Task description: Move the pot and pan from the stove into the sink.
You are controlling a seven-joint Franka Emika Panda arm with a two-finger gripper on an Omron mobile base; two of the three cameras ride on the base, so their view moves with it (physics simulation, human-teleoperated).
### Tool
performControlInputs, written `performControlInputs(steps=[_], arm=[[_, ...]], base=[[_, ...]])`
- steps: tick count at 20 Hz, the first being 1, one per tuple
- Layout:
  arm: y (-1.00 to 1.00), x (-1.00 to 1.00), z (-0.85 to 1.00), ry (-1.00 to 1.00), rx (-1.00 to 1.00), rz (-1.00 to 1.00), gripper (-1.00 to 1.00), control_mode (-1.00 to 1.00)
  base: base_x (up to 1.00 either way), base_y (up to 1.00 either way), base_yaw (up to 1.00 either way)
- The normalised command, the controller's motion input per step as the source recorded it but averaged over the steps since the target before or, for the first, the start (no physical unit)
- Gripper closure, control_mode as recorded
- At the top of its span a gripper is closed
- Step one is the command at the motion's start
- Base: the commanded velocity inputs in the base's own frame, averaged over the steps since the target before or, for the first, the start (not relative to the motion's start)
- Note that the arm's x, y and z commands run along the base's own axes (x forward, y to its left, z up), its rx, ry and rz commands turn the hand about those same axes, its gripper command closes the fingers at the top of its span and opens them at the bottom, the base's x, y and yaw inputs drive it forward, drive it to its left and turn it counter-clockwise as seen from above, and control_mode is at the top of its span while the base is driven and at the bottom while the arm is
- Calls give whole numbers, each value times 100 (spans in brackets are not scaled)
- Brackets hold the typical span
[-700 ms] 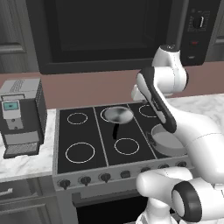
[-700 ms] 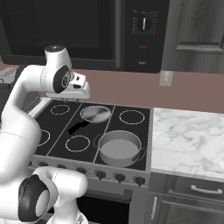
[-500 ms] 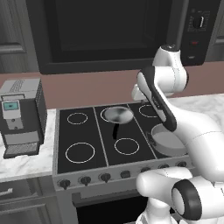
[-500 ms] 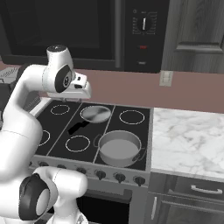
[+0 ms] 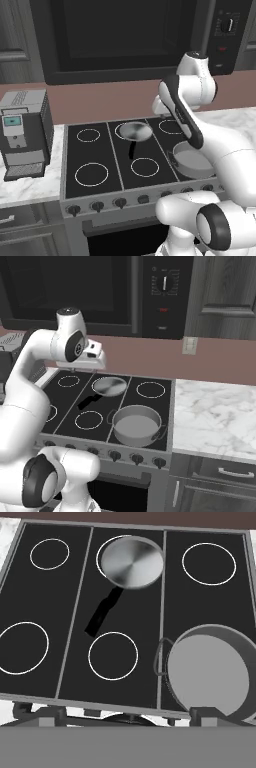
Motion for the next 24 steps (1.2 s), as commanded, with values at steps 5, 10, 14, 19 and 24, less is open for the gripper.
performControlInputs(steps=[5,10,14,19,24], arm=[[-77,-3,-24,0,17,-1,-100,-100],[-39,-2,-24,1,4,0,-100,-100],[0,0,-11,0,-4,0,-100,-100],[0,-8,-29,0,-10,5,-100,-100],[0,-11,-35,0,-11,9,-100,-100]], base=[[0,0,0],[0,0,0],[0,0,0],[0,0,0],[0,0,0]])
